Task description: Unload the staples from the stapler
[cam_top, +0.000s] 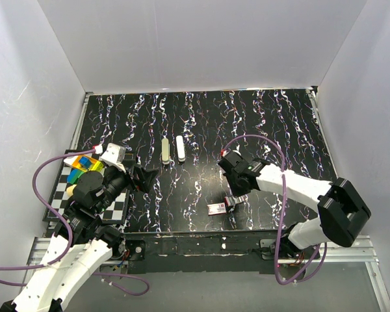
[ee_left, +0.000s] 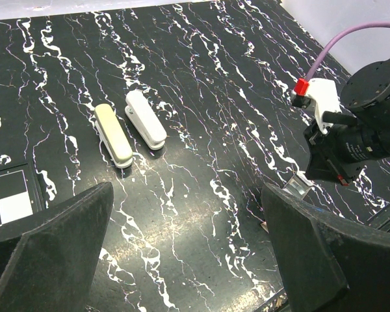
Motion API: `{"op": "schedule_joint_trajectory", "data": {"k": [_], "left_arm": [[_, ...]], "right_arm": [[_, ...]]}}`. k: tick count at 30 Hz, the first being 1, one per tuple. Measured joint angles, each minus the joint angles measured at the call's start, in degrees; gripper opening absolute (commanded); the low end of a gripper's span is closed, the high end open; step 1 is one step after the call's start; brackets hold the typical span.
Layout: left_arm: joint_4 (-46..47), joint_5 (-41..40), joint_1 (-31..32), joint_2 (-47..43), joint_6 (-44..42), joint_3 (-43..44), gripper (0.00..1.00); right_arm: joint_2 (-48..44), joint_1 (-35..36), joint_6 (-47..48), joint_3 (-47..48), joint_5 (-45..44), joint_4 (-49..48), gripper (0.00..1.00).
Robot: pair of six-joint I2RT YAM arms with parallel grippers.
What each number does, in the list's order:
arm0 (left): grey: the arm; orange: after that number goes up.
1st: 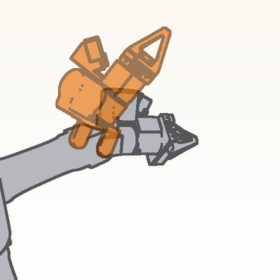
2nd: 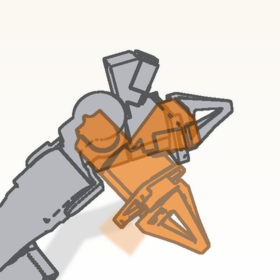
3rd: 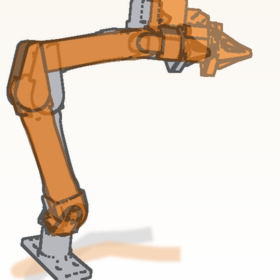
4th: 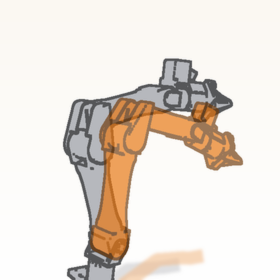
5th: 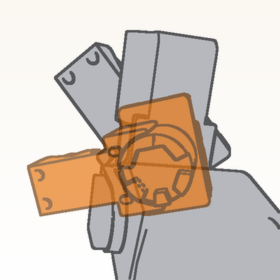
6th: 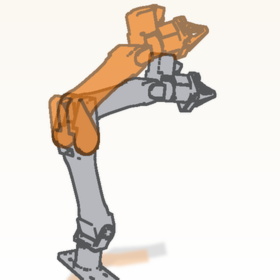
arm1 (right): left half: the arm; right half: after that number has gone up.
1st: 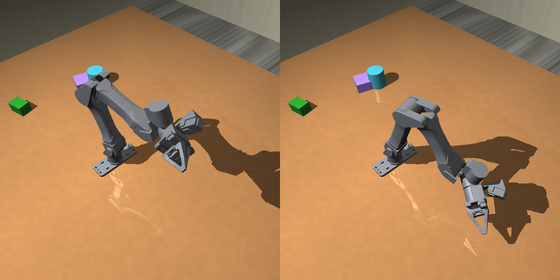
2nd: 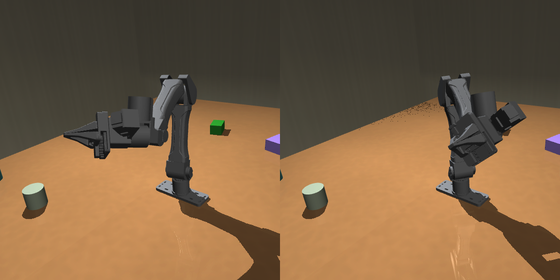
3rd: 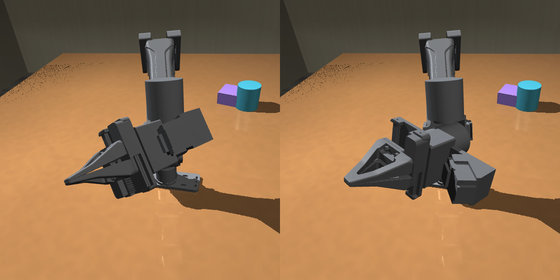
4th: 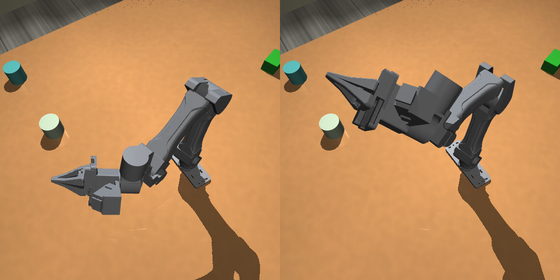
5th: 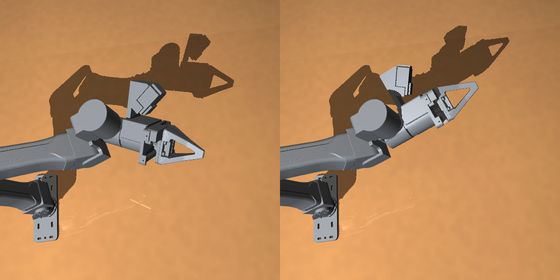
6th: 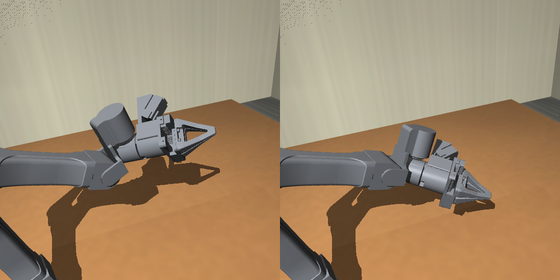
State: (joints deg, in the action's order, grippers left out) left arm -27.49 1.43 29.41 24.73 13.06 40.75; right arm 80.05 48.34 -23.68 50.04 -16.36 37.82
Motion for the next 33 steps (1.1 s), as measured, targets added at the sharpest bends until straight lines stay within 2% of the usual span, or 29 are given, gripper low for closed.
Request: {"op": "schedule_joint_trajectory", "data": {"k": [14,33], "left_arm": [[0.0,0.0,0.0,0.0,0.0,0.0,0.98],[0.0,0.0,0.0,0.0,0.0,0.0,0.98]], "right_arm": [[3.4,0.0,-0.1,0.0,1.6,-1.1,0.17],[6.1,0.0,-0.1,0.0,1.7,-2.8,0.2]]}}
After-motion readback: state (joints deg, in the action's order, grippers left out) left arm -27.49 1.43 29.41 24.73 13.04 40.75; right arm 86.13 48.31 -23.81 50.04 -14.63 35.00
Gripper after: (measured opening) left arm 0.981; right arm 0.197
